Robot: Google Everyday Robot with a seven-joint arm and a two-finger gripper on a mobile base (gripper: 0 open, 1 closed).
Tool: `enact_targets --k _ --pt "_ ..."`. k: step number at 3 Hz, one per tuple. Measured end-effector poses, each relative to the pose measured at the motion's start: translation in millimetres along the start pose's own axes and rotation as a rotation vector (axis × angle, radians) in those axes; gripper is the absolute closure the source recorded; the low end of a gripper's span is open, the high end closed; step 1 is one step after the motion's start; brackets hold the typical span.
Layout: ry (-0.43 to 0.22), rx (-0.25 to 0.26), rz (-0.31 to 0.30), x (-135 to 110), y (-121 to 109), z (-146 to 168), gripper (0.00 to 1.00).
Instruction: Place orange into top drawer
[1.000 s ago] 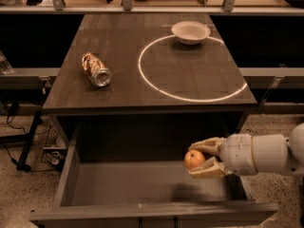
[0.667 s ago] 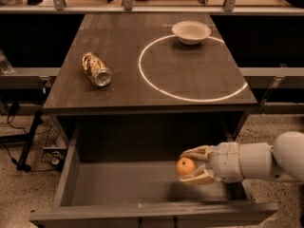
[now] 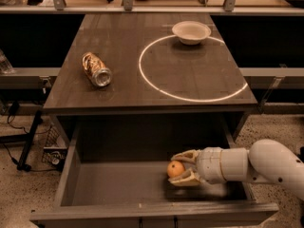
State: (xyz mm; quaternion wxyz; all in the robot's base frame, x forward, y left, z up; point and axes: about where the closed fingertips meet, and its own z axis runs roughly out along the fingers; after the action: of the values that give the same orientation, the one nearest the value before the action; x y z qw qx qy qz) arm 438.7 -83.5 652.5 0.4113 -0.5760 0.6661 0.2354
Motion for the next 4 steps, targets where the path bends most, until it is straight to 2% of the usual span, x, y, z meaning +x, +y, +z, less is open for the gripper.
enact_targets --k 1,4 --pt "0.027 0.024 -0.021 12 -7 17 0.96" --pt "0.067 0.04 -0.017 29 -14 26 0.26"
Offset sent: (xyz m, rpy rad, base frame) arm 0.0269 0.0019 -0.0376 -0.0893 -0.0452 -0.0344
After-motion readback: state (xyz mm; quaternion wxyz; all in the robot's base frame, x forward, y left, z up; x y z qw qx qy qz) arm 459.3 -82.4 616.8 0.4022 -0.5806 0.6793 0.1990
